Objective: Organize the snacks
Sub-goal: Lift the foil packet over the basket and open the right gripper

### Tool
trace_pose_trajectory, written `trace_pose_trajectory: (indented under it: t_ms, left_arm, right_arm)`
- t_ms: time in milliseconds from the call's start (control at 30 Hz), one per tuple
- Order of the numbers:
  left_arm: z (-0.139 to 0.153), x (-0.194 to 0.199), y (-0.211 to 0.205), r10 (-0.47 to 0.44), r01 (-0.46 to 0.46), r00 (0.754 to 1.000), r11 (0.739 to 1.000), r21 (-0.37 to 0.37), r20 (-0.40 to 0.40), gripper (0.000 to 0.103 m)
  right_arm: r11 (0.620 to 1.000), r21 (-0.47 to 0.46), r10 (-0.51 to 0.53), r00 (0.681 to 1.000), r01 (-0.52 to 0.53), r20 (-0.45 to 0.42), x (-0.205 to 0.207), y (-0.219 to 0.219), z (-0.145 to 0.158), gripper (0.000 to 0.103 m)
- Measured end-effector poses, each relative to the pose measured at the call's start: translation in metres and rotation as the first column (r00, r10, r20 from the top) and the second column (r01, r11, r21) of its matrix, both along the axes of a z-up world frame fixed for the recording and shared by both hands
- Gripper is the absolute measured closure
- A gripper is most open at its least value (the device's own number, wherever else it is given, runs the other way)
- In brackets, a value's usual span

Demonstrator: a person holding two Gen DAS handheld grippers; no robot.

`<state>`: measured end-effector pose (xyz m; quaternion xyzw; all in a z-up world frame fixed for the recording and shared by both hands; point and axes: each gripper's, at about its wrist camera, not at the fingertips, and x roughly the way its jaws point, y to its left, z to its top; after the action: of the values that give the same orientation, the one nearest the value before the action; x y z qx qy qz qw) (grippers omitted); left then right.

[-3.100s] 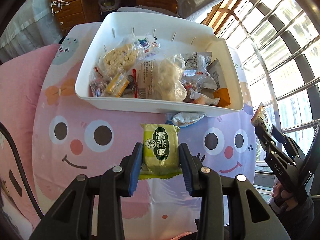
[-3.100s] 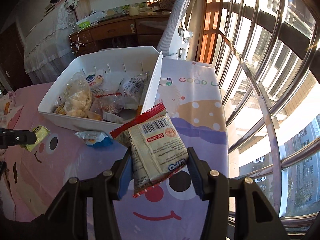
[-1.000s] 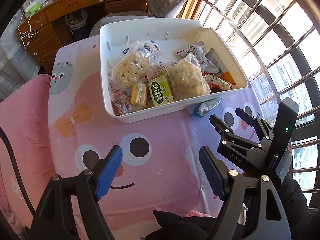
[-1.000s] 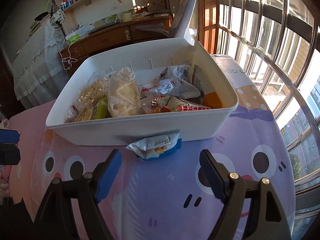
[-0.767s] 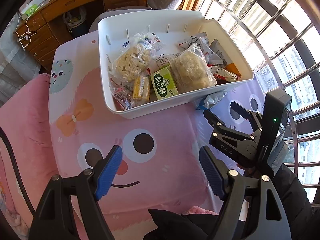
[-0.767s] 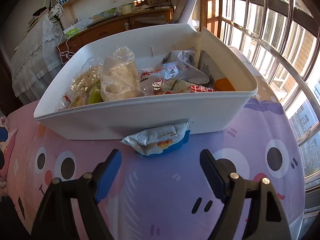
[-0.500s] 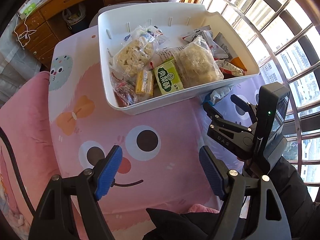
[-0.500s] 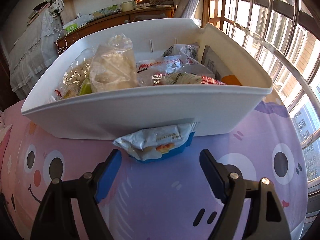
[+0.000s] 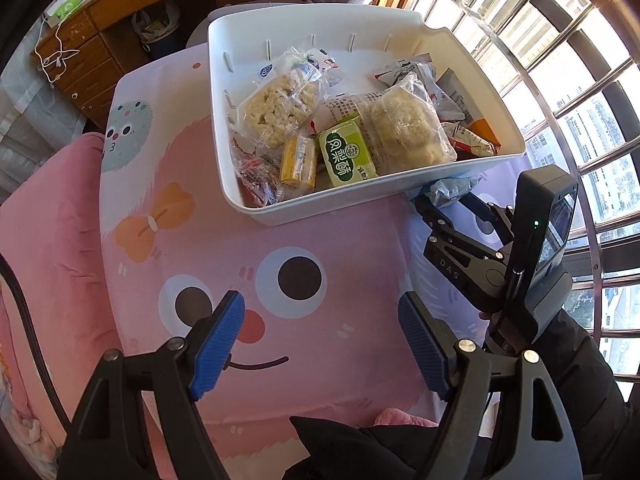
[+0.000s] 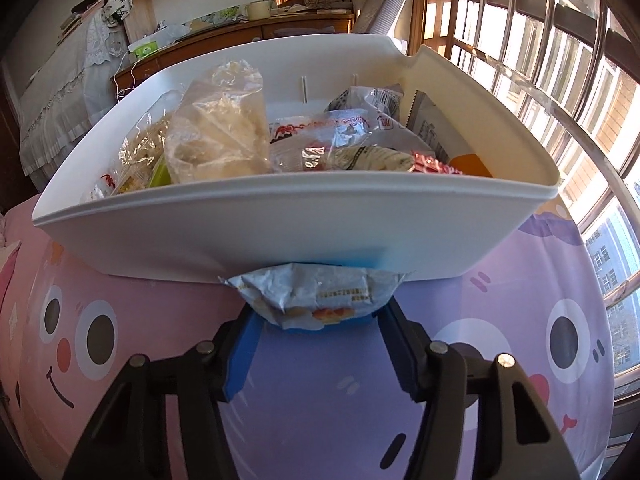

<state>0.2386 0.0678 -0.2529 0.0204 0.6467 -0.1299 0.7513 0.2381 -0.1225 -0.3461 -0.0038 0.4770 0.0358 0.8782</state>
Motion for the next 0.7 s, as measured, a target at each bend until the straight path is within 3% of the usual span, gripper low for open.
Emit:
trace_pose_trajectory:
  t_ms: [133,333,700]
  left_arm:
    - [0.002,-0.002,0.000,0.003,-0.003,1.000,1.000,-0.010,0.003,0.025]
    - [0.006,-0.008,0.000,0.006,-0.005,1.000,1.000,-0.022,0.014,0.025]
    - [0.020,-0.020,0.003,0.020,-0.018,0.999,0.995,-0.094,0.025,0.025]
  right_arm:
    - [1.000,-0.018,0.016,1.000,-0.015,0.012,-0.003,0.001,0.002,0.054]
    - [0.999,-0.043,0.017,0.999,-0.015,0.033,-0.006,0.000,0.006,0.058]
    - [0.997,-0.047,0.055,0.998,-0.053,0.036,-0.020,0.005,0.038,0.058]
